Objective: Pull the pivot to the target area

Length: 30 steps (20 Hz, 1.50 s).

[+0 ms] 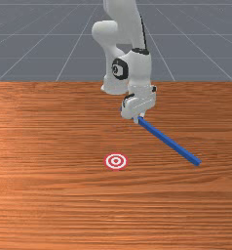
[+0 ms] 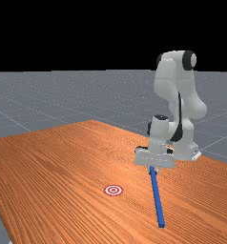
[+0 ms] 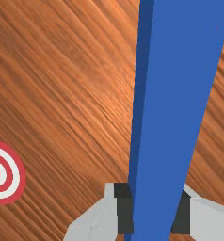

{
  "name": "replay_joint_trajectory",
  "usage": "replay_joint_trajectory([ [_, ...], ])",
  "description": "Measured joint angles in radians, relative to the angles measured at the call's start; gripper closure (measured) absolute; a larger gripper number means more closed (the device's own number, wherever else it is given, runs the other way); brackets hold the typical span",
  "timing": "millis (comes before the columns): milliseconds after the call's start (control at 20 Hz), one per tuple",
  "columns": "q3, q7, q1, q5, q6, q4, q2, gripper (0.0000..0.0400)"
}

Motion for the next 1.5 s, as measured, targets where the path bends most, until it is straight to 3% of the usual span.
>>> replay_joint_trajectory([
  [100,0.030,-0.101,-0.101,0.023,0.014,-0.020,-0.006,0.0302],
  [150,0.069,-0.211,-0.193,0.025,0.035,-0.031,-0.004,0.0305],
  [200,0.167,-0.341,-0.333,0.104,-0.023,-0.023,0.001,0.0305],
  [300,0.215,-0.391,-0.474,0.092,0.006,-0.030,0.012,0.0302],
  [400,0.263,-0.391,-0.583,0.164,-0.098,0.008,0.023,0.0303],
  [450,0.230,-0.391,-0.598,0.137,-0.014,-0.012,0.022,0.0305],
  [550,0.219,-0.328,-0.675,0.164,-0.030,0.017,0.039,0.0305],
  [700,0.264,-0.347,-0.820,0.186,-0.064,0.065,0.074,0.0305],
  [750,0.289,-0.391,-0.868,0.174,-0.029,0.060,0.086,0.0304],
  [900,0.317,-0.391,-0.877,0.175,-0.069,0.060,0.082,0.0305],
  [1100,0.289,-0.328,-0.788,0.162,-0.045,0.030,0.061,0.0305],
  [1350,0.288,-0.306,-0.748,0.150,-0.037,0.015,0.053,0.0305],
  [1400,0.276,-0.280,-0.728,0.149,-0.032,0.012,0.050,0.0305],
  [1450,0.211,-0.219,-0.663,0.114,-0.016,-0.005,0.030,0.0305],
  [1500,0.246,-0.253,-0.708,0.135,0.019,-0.034,0.025,0.0305],
])
